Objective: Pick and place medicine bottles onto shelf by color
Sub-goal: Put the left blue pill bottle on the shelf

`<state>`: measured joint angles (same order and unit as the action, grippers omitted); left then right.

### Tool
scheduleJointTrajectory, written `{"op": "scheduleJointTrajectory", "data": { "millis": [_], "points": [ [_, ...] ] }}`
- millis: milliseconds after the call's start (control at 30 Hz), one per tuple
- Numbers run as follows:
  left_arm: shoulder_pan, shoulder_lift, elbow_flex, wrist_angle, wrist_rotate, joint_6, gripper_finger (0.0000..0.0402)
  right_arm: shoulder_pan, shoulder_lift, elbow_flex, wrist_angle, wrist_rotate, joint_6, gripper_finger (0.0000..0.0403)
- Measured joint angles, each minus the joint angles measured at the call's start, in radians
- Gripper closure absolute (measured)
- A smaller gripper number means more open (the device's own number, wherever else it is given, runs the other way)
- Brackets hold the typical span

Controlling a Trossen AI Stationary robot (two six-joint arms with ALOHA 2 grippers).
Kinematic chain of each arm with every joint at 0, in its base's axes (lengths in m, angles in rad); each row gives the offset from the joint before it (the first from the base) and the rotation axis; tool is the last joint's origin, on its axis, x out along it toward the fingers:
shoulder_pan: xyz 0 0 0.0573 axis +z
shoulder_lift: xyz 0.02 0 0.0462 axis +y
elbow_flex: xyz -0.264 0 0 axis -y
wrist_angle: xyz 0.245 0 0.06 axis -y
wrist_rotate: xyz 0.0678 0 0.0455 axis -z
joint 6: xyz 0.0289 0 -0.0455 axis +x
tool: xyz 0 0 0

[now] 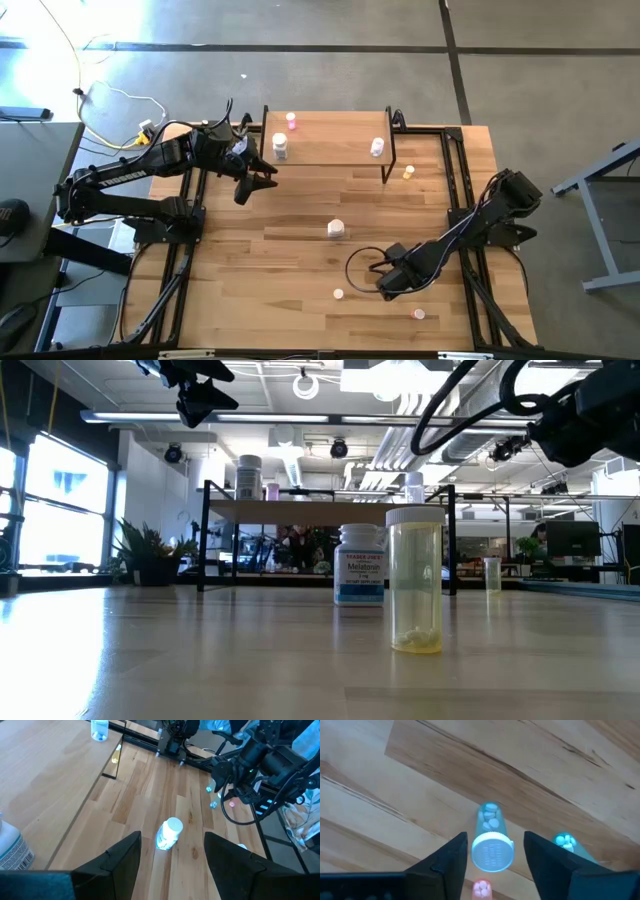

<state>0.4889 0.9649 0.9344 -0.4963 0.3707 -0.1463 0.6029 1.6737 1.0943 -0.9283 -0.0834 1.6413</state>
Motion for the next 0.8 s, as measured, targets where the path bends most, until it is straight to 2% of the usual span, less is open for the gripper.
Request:
{"op": "scheduleJointTrajectory", "data": {
  "millis": [167, 300, 467, 600, 800],
  "points": [
    [0.000, 0.000, 0.000, 0.000, -0.018, 0.009, 0.0195, -0.001, 0.000, 0.000, 0.003, -0.019, 0.001, 0.0277],
    [0.000, 0.000, 0.000, 0.000, -0.050, 0.018, 0.0195, -0.010, 0.000, 0.002, 0.015, -0.043, 0.004, 0.0300],
    [0.000, 0.000, 0.000, 0.000, -0.068, 0.038, 0.0195, -0.042, 0.000, 0.002, 0.063, -0.105, 0.003, 0.0299],
    [0.000, 0.000, 0.000, 0.000, -0.068, 0.053, 0.0195, -0.079, 0.000, 0.003, 0.167, -0.159, -0.008, 0.0296],
    [0.000, 0.000, 0.000, 0.000, -0.068, 0.105, 0.0195, -0.149, 0.000, 0.020, 0.301, -0.139, -0.023, 0.0296]
  ]
}}
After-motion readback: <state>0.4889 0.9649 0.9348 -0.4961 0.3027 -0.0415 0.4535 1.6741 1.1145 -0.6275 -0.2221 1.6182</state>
